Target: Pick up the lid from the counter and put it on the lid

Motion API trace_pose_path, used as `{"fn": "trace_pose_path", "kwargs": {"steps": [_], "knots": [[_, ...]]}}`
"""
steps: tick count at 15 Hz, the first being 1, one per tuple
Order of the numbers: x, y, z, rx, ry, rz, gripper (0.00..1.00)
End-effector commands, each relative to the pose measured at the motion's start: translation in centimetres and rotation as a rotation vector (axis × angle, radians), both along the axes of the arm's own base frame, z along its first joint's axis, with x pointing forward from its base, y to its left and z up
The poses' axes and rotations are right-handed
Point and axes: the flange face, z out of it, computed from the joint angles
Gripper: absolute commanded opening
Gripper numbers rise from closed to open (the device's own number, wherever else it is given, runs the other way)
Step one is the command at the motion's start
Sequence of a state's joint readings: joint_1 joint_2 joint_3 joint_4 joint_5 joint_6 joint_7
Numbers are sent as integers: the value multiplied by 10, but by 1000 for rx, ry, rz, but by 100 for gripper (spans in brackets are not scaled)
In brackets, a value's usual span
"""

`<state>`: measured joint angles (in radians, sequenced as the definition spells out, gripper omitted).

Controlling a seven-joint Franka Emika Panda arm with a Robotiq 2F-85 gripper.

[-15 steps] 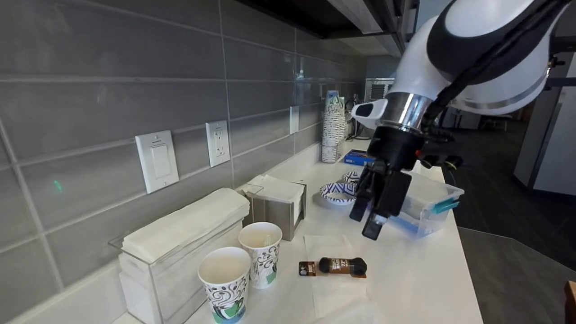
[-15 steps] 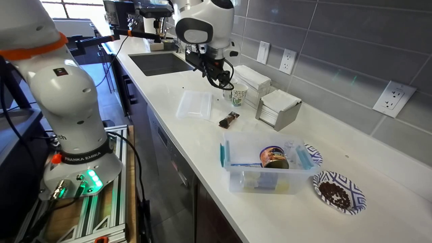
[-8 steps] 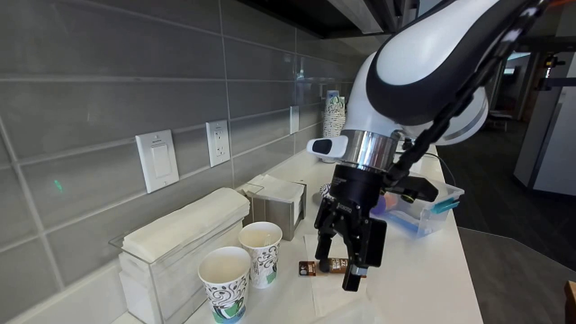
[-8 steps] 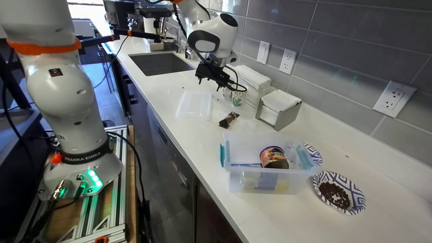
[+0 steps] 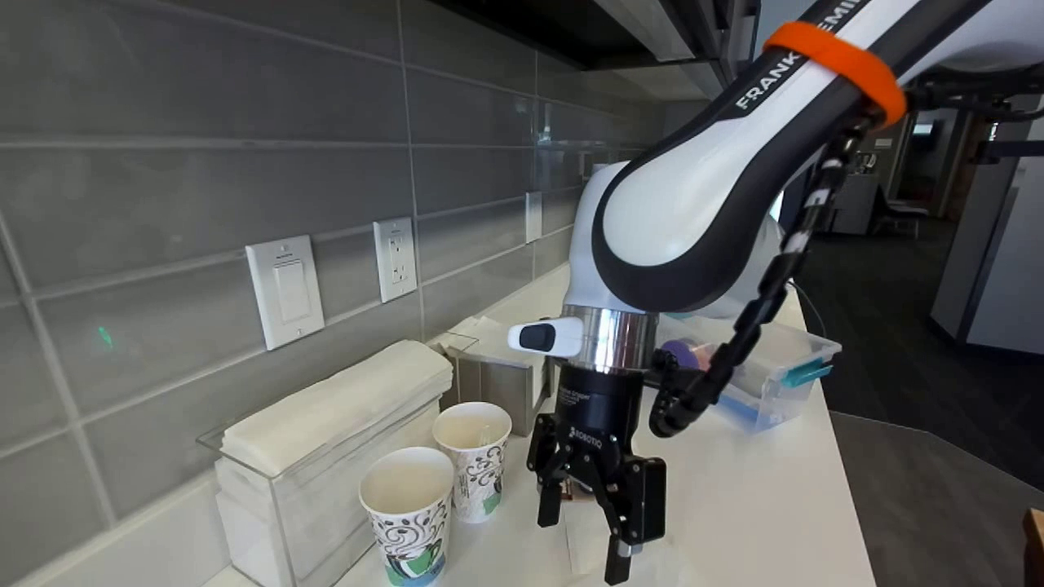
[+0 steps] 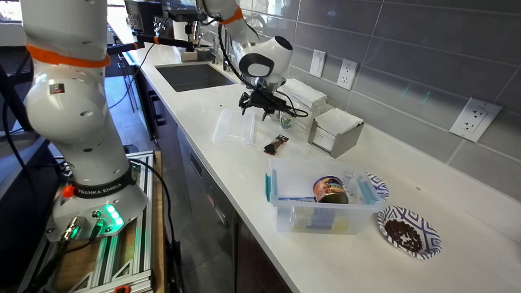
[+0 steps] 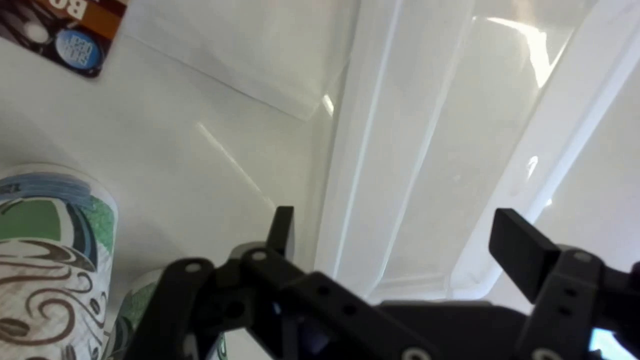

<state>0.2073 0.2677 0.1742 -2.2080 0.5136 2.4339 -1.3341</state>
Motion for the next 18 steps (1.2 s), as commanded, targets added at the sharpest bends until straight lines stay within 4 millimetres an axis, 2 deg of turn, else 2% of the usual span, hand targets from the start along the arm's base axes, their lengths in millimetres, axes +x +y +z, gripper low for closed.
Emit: {"fn": "trace_pose_path", "kwargs": {"steps": [1, 8, 10, 11, 13, 14, 15, 18], "knots": [[14, 3, -18, 11, -14, 49, 100], [17, 9, -42, 27, 23, 74, 98], [15, 10, -47, 22, 39, 79, 89], [14, 11, -49, 22, 46, 83, 82], [14, 12, -55, 24, 46, 88, 82], [13, 12, -57, 24, 51, 89, 72], [13, 13, -59, 23, 53, 91, 74], [15, 13, -60, 19, 57, 94, 59]]}}
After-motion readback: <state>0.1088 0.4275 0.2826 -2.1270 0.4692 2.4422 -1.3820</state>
